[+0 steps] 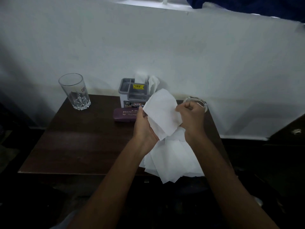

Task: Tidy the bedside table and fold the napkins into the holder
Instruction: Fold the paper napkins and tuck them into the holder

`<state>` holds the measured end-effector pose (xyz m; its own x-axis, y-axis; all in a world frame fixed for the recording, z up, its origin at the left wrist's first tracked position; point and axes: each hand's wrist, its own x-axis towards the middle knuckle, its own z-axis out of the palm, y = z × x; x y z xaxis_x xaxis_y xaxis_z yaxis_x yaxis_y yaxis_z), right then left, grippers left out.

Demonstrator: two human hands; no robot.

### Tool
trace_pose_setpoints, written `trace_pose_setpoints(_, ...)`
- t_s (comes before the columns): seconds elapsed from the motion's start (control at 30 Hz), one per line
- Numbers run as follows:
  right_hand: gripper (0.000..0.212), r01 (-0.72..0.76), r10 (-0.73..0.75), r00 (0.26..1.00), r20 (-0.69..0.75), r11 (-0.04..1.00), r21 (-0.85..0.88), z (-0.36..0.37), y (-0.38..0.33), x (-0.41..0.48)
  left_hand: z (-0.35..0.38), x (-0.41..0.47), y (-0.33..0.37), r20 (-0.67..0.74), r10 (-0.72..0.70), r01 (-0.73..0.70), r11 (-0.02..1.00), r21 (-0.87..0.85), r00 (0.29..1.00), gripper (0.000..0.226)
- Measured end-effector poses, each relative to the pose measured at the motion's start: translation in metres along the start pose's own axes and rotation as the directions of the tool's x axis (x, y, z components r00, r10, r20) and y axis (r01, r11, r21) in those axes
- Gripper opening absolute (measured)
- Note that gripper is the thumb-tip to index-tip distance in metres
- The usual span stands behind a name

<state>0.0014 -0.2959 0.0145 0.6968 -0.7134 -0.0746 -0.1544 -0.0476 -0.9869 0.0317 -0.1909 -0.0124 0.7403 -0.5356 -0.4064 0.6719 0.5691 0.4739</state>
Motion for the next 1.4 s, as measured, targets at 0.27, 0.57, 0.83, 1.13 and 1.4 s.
trace_pose_setpoints(0.27, 0.012, 0.001, 0.000, 1.000, 0.015, 0.999, -0.032, 0.004, 0.007, 0.001, 0.003, -0.003, -0.001, -0.017, -0.003, 0.004, 0.998, 0.060, 1.000, 0.046)
trace_pose_setpoints(0.57, 0.008, -0.016, 0.020, 1.000, 0.020, 0.980, -0.197, -0.034, 0.024, 0.045, -0.008, 0.004, 0.002, -0.193, 0.080, -0.057, 0.991, 0.122, 0.978, 0.025)
trace_pose_setpoints(0.83, 0.010, 0.187, 0.009, 0.970, 0.242, 0.608, -0.772, -0.061, 0.092, 0.074, -0.010, 0.004, 0.014, -0.247, 0.161, -0.116, 0.976, 0.186, 0.955, 0.025)
trace_pose_setpoints(1.13, 0.025, 0.184, -0.102, 0.977, 0.189, 0.852, -0.491, -0.066, 0.052, 0.072, -0.011, 0.003, 0.015, -0.259, 0.145, -0.098, 0.978, 0.185, 0.955, 0.014)
trace_pose_setpoints(1.4, 0.025, 0.364, -0.326, 0.901, 0.287, 0.927, -0.090, -0.065, -0.032, 0.035, -0.012, 0.006, 0.010, -0.249, 0.112, -0.070, 0.983, 0.170, 0.962, 0.017)
